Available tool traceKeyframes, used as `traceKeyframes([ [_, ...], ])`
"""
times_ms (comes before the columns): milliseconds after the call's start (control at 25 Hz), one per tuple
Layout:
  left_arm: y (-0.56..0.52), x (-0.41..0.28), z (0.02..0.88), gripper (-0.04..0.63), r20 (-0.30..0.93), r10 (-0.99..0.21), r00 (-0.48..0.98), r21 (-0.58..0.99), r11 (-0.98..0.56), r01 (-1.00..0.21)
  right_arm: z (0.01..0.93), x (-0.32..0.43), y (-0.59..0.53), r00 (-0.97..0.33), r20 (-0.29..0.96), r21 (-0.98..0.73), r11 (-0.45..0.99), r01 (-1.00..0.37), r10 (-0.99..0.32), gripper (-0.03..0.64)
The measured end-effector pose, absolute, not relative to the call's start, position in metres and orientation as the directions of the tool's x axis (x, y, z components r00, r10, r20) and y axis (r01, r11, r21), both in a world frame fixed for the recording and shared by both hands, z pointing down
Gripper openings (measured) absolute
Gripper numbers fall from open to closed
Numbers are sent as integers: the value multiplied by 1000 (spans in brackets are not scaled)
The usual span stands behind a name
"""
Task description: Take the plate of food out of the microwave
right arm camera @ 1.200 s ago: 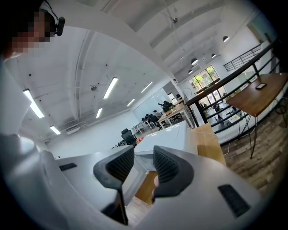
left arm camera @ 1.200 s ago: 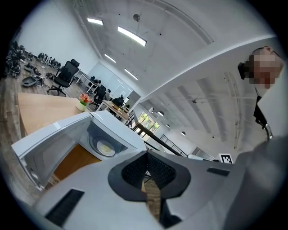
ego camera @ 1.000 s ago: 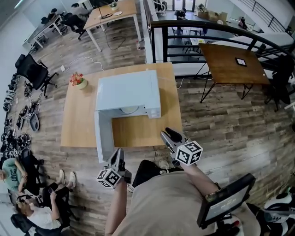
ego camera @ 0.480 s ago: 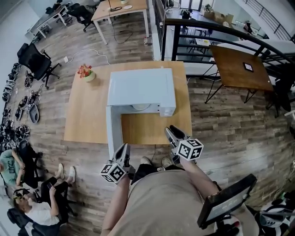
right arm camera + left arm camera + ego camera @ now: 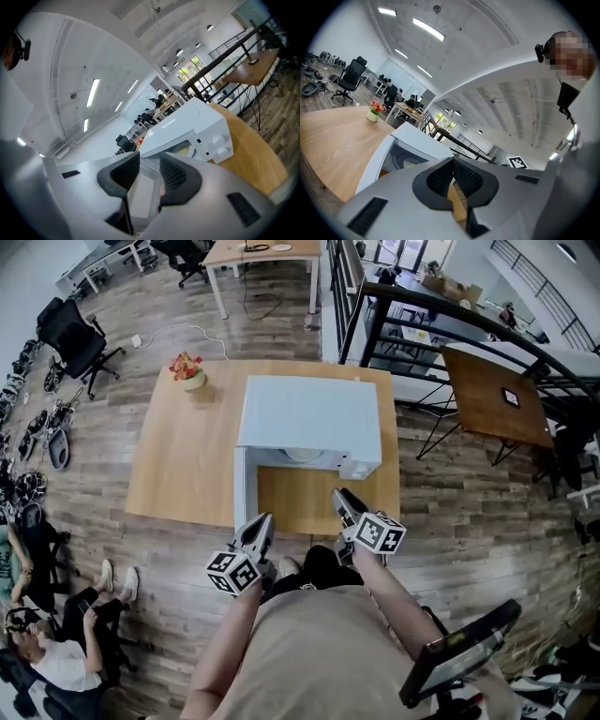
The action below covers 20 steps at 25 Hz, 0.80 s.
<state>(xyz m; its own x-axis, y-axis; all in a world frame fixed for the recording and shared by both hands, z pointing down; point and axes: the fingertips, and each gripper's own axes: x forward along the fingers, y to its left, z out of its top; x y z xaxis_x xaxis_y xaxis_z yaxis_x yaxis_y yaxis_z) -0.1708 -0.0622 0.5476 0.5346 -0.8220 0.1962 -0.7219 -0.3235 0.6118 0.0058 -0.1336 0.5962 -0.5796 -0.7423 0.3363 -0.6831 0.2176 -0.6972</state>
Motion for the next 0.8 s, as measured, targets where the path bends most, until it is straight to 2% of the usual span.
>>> traceKeyframes([
  [280, -73, -175, 553, 5, 219, -813, 539, 605, -321, -729, 667, -20, -170, -551, 400, -751, 82, -655, -733, 137],
  [560, -107, -172, 563, 5, 277, -799, 533, 591, -296, -750, 747, -23, -229, -437, 465, -702, -20, -712, -770, 137],
  [800, -133, -166, 567, 5, 351, -791, 501, 557, -254, -791, 821, -17, -258, -358, 558, -707, -203, -678, -749, 137],
])
